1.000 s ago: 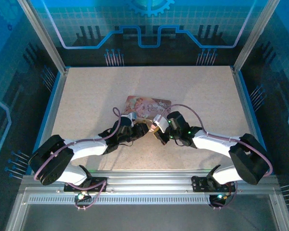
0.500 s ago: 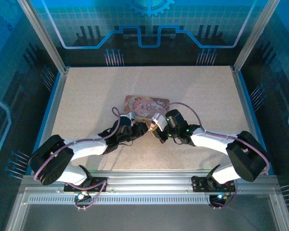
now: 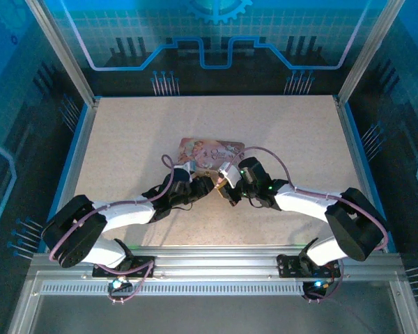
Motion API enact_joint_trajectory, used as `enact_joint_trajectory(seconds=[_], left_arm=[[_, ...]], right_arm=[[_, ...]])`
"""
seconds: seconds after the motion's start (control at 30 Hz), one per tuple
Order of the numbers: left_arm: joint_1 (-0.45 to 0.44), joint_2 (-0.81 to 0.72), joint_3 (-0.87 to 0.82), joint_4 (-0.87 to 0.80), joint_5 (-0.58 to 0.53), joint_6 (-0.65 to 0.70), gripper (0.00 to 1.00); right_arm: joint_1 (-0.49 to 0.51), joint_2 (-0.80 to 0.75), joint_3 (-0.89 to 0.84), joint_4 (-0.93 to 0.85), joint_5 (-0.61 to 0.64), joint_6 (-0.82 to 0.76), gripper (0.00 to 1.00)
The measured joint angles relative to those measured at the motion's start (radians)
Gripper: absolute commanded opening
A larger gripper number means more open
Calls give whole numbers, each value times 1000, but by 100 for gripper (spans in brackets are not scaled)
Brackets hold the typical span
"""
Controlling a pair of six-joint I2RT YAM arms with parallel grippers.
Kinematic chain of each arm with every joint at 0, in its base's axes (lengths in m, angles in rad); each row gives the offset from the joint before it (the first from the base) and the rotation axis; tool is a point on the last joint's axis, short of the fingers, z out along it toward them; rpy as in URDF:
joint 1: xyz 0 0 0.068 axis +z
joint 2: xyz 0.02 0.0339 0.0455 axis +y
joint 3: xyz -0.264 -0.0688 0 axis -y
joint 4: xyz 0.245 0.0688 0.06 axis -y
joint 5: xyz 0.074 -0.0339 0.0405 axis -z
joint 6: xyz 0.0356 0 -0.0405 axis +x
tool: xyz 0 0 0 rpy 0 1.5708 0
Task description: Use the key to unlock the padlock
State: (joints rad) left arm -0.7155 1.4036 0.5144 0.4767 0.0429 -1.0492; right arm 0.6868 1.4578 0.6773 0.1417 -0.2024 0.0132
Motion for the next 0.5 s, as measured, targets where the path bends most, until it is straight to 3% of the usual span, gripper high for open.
enact_joint_trajectory(seconds=[0.5], left_arm=[[6,3,0,19,-6,0,25]], right_arm=[[5,13,1,55,11,22,1]])
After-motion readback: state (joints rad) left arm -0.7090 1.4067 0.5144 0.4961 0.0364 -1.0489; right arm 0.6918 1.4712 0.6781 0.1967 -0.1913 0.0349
